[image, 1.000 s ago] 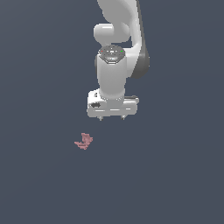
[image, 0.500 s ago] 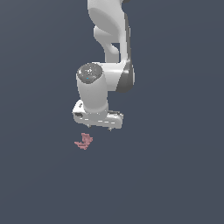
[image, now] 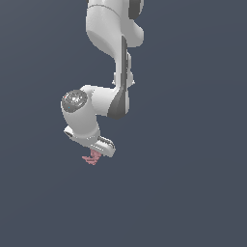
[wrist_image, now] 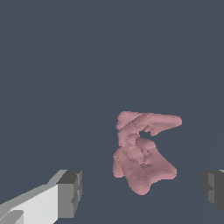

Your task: Pick up the object and move it to a goal position.

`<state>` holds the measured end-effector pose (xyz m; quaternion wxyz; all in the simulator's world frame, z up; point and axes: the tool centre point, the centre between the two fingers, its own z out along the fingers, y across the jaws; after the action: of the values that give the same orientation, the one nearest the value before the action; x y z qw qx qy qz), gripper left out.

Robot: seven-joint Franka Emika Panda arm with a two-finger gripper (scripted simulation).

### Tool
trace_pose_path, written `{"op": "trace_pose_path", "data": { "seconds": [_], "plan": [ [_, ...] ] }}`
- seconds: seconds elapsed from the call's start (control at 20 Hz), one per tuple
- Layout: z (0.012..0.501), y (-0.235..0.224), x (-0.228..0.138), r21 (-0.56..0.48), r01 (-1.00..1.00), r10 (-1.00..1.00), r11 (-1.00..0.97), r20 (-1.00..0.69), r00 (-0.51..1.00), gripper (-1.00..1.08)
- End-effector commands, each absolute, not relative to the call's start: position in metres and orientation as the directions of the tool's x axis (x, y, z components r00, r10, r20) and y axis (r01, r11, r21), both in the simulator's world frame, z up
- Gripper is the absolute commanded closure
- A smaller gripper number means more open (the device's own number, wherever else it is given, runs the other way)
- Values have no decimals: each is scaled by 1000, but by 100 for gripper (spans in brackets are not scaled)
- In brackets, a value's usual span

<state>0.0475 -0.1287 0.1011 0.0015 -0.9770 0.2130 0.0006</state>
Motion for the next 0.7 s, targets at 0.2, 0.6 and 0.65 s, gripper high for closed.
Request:
{"op": "trace_pose_path", "data": {
  "seconds": [0.2, 0.6, 0.65],
  "plan": [
    [89, -146, 50, 0, -473, -473, -881, 0, 881, -92],
    [76, -145, 50, 0, -471, -471, -882, -1, 882, -92],
    [71, -145, 49, 0, -471, -471, -882, -1, 882, -92]
  ]
}}
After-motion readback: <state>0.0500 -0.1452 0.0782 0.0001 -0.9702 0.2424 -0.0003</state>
